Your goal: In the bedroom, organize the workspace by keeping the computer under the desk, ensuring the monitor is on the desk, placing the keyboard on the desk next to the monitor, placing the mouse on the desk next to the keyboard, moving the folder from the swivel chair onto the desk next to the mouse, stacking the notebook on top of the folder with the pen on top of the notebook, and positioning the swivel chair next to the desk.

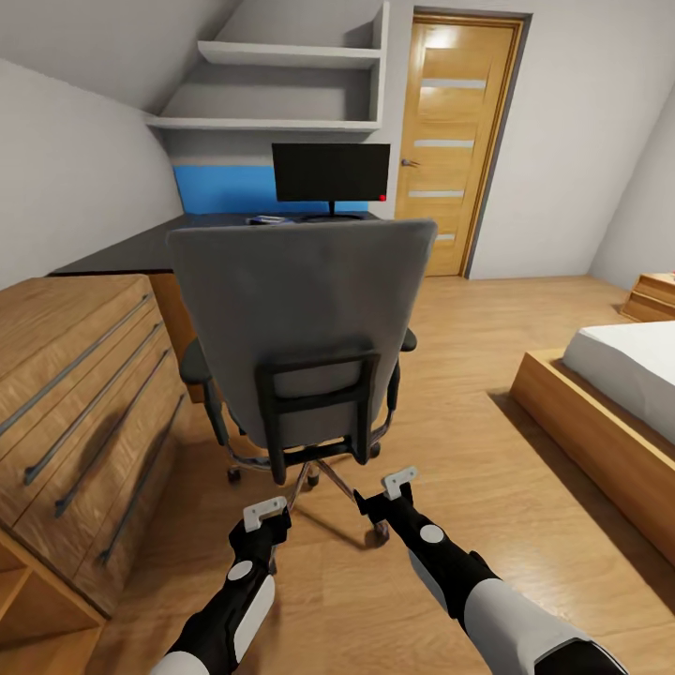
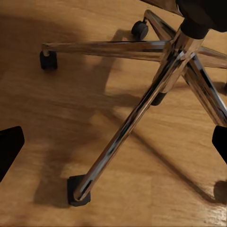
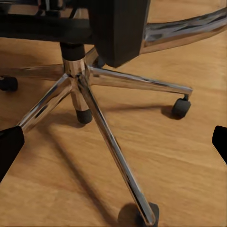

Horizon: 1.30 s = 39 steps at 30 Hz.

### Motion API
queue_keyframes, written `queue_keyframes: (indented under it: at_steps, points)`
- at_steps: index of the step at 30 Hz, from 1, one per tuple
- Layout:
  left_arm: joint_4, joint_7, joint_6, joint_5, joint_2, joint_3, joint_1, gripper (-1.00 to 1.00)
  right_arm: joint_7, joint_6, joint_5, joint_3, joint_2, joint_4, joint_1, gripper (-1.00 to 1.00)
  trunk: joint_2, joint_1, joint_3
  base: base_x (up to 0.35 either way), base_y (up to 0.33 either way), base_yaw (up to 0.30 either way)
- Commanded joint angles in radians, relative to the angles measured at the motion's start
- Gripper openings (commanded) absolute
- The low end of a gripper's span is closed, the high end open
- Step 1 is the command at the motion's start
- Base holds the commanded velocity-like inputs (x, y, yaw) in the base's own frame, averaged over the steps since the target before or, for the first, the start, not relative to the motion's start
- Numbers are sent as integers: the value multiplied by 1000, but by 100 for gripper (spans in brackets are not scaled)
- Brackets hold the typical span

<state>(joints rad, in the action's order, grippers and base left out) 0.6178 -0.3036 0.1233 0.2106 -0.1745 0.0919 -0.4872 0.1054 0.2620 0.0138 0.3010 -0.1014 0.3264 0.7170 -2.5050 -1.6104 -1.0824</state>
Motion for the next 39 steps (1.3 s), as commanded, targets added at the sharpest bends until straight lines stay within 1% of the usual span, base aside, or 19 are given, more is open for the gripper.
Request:
queue_keyframes:
  at_steps: [1, 5, 20, 39]
  points:
    - [-1, -5, 5, 9, 0, 3, -1, 100, 2, 4, 1, 1, 0, -1, 0, 100, 0, 0, -1, 71, 0, 0]
    - [-1, -5, 7, 7, 0, 3, -1, 100, 2, 3, 0, 1, 0, -1, 1, 100, 0, 0, -1, 177, 0, 0]
    - [0, -5, 9, 7, 0, 3, -1, 100, 2, 3, 1, 2, 0, -1, 1, 100, 0, 0, -1, 282, 0, 0]
    - [0, -5, 10, 6, 0, 3, -1, 100, 2, 3, 2, 1, 0, -1, 1, 100, 0, 0, 0, 311, 0, -11]
